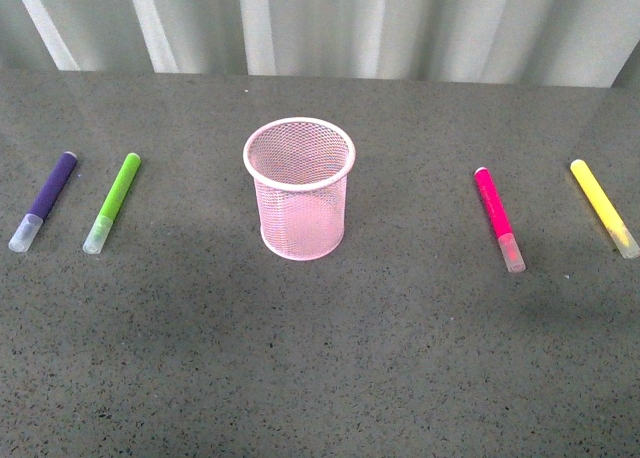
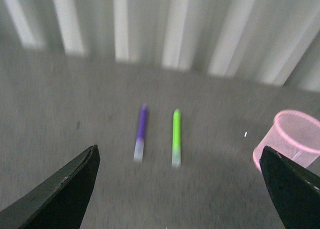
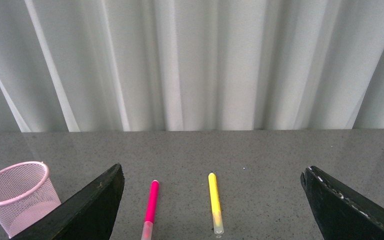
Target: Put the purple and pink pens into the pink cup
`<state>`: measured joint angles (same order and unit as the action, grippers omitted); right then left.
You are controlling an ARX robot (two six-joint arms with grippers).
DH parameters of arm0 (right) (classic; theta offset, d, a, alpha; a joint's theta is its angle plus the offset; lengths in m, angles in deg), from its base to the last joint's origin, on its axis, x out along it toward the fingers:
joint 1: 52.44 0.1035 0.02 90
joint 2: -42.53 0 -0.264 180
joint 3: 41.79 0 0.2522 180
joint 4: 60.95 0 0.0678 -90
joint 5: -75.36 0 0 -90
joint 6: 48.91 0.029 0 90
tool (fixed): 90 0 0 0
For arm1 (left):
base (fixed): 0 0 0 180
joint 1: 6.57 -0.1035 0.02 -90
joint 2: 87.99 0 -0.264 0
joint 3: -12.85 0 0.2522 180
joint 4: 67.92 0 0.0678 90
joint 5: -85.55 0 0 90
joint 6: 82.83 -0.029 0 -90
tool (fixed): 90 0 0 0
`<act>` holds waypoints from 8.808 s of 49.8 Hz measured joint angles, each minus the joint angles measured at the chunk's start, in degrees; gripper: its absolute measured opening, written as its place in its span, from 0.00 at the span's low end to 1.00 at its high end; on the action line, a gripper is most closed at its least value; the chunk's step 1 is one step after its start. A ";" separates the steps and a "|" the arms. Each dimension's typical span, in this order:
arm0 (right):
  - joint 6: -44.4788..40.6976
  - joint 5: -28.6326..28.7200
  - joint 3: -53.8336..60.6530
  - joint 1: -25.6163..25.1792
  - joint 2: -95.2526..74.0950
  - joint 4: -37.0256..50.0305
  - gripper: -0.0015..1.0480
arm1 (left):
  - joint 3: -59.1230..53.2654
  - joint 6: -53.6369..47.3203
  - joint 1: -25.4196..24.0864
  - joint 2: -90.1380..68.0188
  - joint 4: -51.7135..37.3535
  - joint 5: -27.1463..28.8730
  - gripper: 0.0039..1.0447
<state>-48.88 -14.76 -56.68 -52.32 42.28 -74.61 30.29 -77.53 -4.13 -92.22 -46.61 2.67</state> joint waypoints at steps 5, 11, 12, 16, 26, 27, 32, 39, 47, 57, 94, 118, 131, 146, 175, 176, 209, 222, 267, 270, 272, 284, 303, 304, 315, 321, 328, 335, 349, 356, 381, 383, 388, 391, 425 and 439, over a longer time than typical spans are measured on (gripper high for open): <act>0.02 0.02 0.00 0.02 0.00 0.00 0.93 | 1.60 7.21 -0.35 -15.82 -7.19 -1.51 0.94; 0.02 0.00 0.00 0.02 0.00 0.00 0.93 | 10.45 4.81 -7.06 -40.00 -27.69 -13.55 0.94; 0.02 0.00 0.00 0.02 0.00 0.00 0.93 | 12.17 4.37 -7.91 -43.19 -29.20 -15.04 0.94; 0.02 0.00 0.00 0.00 0.00 0.00 0.93 | 21.70 -0.37 -11.61 -60.11 -32.74 -19.96 0.94; 0.02 0.00 0.00 0.02 0.00 0.00 0.93 | 37.03 -9.90 -15.17 -81.72 -30.36 -22.14 0.94; 0.02 0.00 0.00 0.02 0.00 0.00 0.93 | 39.12 -11.28 -15.34 -84.19 -30.32 -22.21 0.94; 0.02 0.00 0.00 0.02 0.00 0.00 0.93 | 47.06 -16.41 -15.98 -93.09 -27.76 -23.02 0.94; 0.02 0.00 0.00 0.02 0.00 0.00 0.93 | 53.99 -23.39 -16.70 -102.99 -24.04 -20.57 0.94; 0.02 0.00 0.00 0.02 0.00 0.00 0.93 | 57.13 -27.74 -17.29 -110.92 -22.58 -18.29 0.94; 0.02 0.00 0.00 0.02 0.00 0.00 0.93 | 59.84 -29.73 -17.20 -115.49 -22.51 -17.46 0.94; 0.02 0.02 0.00 0.02 0.00 0.00 0.93 | 66.90 -32.30 -16.06 -124.15 -18.58 -15.56 0.94; 0.02 0.02 0.00 0.02 0.00 0.00 0.93 | 68.65 -26.99 -15.47 -124.37 -11.91 -17.59 0.66; 0.02 0.00 0.00 0.02 0.00 0.00 0.93 | 68.06 -24.44 -15.17 -123.56 -10.56 -20.33 0.31; 0.02 0.00 0.00 0.00 0.00 0.00 0.93 | 66.27 -16.57 -15.23 -119.21 -11.23 -24.15 0.12; 0.02 0.00 0.00 0.00 0.00 0.00 0.93 | 40.02 18.45 12.24 -100.30 -67.21 -12.98 0.12; 0.02 0.02 0.00 0.02 0.00 0.00 0.93 | 40.04 18.51 13.22 -100.87 -67.93 -12.00 0.12; 0.02 0.02 0.00 0.02 0.00 0.00 0.93 | 43.91 22.43 17.18 -110.86 -71.78 -6.60 0.12; 0.02 0.00 0.00 0.02 0.00 0.00 0.93 | 44.44 22.38 17.92 -113.20 -71.45 -7.06 0.12; 0.02 0.04 0.00 0.02 0.00 0.00 0.93 | 32.92 9.53 7.96 -77.33 -33.42 -12.68 0.94; 0.02 0.02 0.00 0.02 0.00 0.00 0.93 | 32.89 8.85 7.98 -77.66 -33.42 -12.66 0.94; 0.02 0.00 0.00 0.00 0.00 0.00 0.93 | 31.89 7.23 8.46 -78.55 -36.61 -9.46 0.91; 0.02 0.04 0.00 0.02 0.00 0.00 0.93 | 13.99 -3.87 5.25 -70.25 -64.26 0.59 0.37; 0.02 0.00 0.00 0.00 0.00 0.00 0.93 | 2.67 -4.87 -0.26 -55.60 -60.43 -6.12 0.03; 0.02 0.00 0.00 0.00 0.00 0.00 0.93 | 1.97 -4.87 -0.79 -55.36 -61.53 -6.56 0.03; 0.00 0.04 0.00 0.00 0.00 0.00 0.93 | -1.40 -4.87 -2.27 -47.93 -56.48 -6.93 0.03; 0.02 0.00 0.00 0.02 0.00 0.00 0.93 | -2.40 -4.87 -2.29 -40.57 -50.40 -6.99 0.03; 0.02 0.02 0.00 0.02 0.00 0.00 0.93 | -2.45 -4.87 -2.29 -33.18 -44.04 -7.08 0.03; 0.02 0.00 0.00 0.00 0.00 0.00 0.93 | -2.47 -4.90 -2.29 -26.27 -37.70 -7.13 0.03; 0.02 0.00 0.00 0.00 0.00 0.00 0.93 | -2.49 -4.87 -2.29 -16.66 -28.57 -7.10 0.03; 0.02 0.02 0.00 0.02 0.00 0.00 0.93 | -2.49 -4.87 -2.29 -13.60 -25.57 -7.10 0.03; 0.02 0.02 0.00 0.00 0.00 0.00 0.93 | -2.49 -4.87 -2.29 -5.70 -17.73 -7.10 0.03; 0.02 0.02 0.00 0.00 0.00 0.00 0.93 | -2.49 -4.87 -2.29 -3.91 -15.76 -7.10 0.03; 0.02 0.00 0.00 0.02 0.00 0.00 0.93 | -2.49 -4.90 -2.29 2.21 -8.11 -7.08 0.03; 0.00 0.02 0.00 0.00 0.00 0.00 0.93 | -2.49 -4.90 -2.29 3.96 -7.89 -7.13 0.03; 0.02 0.02 0.00 0.02 0.00 0.00 0.93 | -2.49 -4.87 -2.29 4.00 -7.58 -7.10 0.49; 1.36 -2.08 -1.38 0.55 -1.95 -3.93 0.93 | -2.49 -4.92 -2.29 4.00 -7.58 -7.10 0.95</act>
<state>-47.53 -16.84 -58.05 -51.78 40.33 -78.55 27.80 -82.45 -6.43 -88.22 -54.19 -4.43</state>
